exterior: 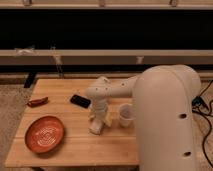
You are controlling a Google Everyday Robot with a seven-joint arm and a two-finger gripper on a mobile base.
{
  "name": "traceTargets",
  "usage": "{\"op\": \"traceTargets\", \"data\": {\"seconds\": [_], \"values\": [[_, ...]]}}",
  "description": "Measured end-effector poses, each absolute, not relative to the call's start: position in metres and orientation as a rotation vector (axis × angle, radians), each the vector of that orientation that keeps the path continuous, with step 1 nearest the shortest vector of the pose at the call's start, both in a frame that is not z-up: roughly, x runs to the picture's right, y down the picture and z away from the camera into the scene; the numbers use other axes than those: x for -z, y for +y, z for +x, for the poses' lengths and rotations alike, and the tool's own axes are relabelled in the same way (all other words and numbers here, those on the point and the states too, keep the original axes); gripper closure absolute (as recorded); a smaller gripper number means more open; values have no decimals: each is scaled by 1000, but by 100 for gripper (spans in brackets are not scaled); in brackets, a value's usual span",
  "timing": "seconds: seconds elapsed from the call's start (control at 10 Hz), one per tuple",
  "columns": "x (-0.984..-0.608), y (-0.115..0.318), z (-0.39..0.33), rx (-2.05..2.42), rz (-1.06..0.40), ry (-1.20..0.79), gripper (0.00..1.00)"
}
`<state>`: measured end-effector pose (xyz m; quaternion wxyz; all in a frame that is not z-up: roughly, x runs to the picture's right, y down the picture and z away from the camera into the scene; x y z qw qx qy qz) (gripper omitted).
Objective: Wipe the white sponge on the table
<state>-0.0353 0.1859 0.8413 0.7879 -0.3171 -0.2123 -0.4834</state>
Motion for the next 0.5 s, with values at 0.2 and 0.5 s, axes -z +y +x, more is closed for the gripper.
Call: {"op": "traceTargets", "data": {"seconds": [0.2, 0.5], "values": [[-839, 185, -34, 1040, -682, -450, 20], [-839, 184, -35, 1037, -669, -443, 33]]}}
